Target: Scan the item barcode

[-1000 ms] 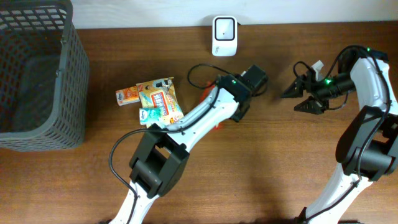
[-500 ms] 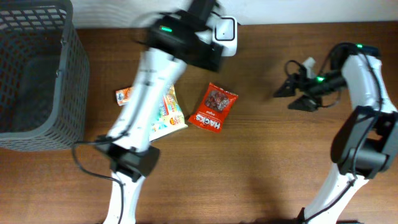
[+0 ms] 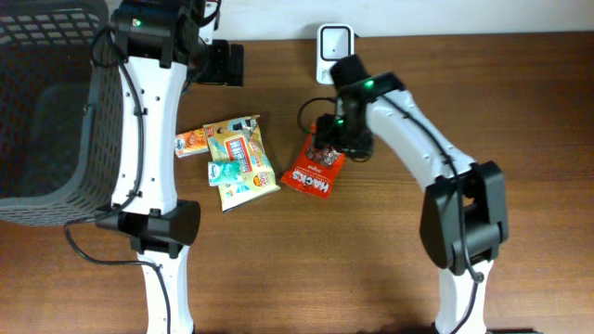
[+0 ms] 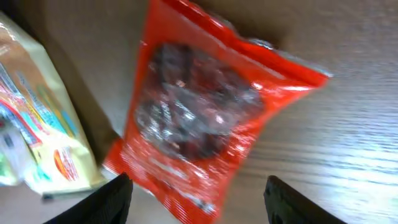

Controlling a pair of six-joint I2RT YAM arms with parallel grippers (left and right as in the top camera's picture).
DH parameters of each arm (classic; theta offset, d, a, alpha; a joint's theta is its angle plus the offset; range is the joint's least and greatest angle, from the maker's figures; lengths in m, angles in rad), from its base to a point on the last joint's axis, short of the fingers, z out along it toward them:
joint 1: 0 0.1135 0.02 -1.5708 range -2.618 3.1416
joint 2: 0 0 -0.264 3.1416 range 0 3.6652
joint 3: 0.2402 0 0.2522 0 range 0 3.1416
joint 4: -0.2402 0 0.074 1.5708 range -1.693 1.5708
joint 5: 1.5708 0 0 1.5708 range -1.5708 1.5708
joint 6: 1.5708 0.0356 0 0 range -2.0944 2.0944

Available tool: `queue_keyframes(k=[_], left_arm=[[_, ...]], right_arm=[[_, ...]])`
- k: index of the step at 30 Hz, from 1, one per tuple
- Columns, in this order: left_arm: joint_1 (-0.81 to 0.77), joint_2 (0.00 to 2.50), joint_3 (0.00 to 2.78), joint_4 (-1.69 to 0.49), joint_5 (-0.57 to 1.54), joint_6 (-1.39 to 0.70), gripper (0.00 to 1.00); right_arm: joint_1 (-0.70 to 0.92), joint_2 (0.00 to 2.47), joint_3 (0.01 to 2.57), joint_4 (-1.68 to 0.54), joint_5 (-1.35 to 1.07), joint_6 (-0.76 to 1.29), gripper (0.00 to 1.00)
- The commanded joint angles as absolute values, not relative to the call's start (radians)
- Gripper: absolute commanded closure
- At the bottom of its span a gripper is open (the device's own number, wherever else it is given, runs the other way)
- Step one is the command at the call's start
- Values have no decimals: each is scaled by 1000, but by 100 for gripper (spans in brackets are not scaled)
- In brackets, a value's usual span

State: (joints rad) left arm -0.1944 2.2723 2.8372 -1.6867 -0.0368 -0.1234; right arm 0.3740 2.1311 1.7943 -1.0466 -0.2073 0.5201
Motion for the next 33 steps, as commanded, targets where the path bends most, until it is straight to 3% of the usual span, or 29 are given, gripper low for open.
queue_keyframes(k=[1,5,17,21,23,30,32,33], left_arm=[[-198,2266,2848,-1688,-33,-119,1],[-198,2266,2848,-1688,-33,-119,1],[-198,2266,2848,-1688,-33,-119,1],[-198,2266,2848,-1688,-33,-119,1],[-198,2266,2848,-1688,-33,-119,1],[-198,2266,2848,-1688,-33,-119,1],[-198,2266,2848,-1688,-33,-119,1],[-198,2266,2848,-1688,-33,-119,1]], right_arm=[[431,2133,1776,-1008,-46,710,31],[473,2136,1776,-997,67,786,31],[509,2288,1776,-927,59,828,36],[509,2291,1776,-922,66,824,57],[508,2291,1777,-923,69,820,76],[508,2290,1849,-1000,68,774,86],[507,2290,1900,-1049,69,748,96],[505,2290,1924,-1069,68,731,96]])
